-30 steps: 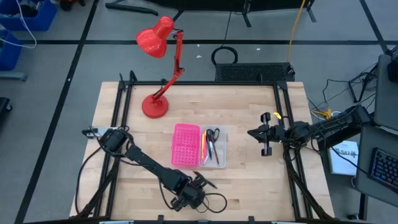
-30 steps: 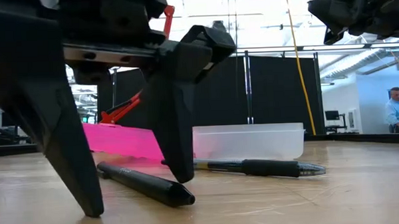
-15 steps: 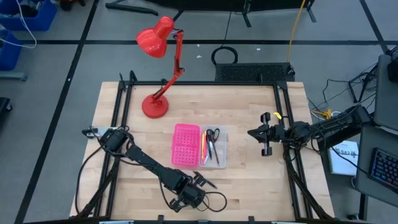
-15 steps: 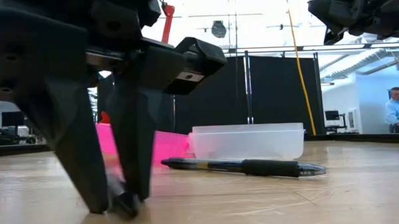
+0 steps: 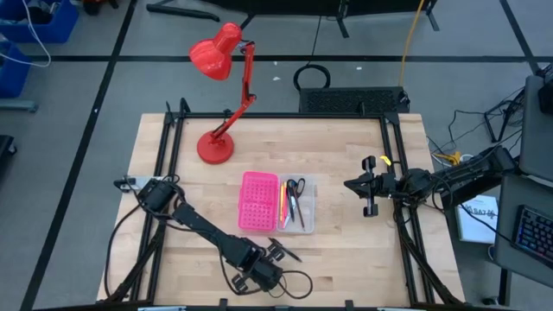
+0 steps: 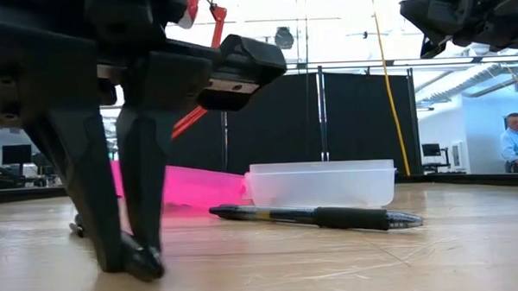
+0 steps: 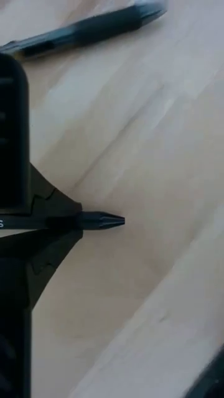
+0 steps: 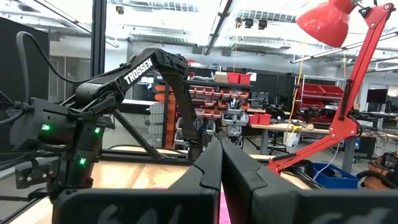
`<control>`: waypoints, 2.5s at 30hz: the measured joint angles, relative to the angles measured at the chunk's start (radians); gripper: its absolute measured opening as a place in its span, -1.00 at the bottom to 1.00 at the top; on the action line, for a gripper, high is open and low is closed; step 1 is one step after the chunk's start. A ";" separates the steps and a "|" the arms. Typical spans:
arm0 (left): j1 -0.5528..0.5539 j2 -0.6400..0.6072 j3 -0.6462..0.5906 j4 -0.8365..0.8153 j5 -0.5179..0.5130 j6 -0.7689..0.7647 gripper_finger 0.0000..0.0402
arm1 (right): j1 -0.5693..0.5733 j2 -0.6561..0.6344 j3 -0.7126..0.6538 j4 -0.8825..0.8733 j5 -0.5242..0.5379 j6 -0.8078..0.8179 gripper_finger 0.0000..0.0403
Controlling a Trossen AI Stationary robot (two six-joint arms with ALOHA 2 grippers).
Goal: Pick & place school supplies into a supply box
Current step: Put the right black pen into the pink supply box
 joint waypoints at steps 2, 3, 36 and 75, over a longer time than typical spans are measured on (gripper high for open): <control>0.013 -0.002 0.047 -0.101 0.002 0.013 -0.90 | 0.000 0.001 0.000 0.007 0.000 -0.001 -1.00; 0.020 0.000 0.075 -0.153 -0.003 0.028 -0.90 | 0.000 0.000 0.000 0.008 0.000 -0.001 -1.00; -0.032 -0.019 0.192 -0.472 -0.048 0.114 -0.97 | 0.000 0.000 0.000 -0.026 0.000 0.097 -1.00; -0.012 -0.038 -0.114 -0.162 -0.002 0.014 -0.68 | 0.000 0.004 0.000 -0.024 0.001 0.071 -1.00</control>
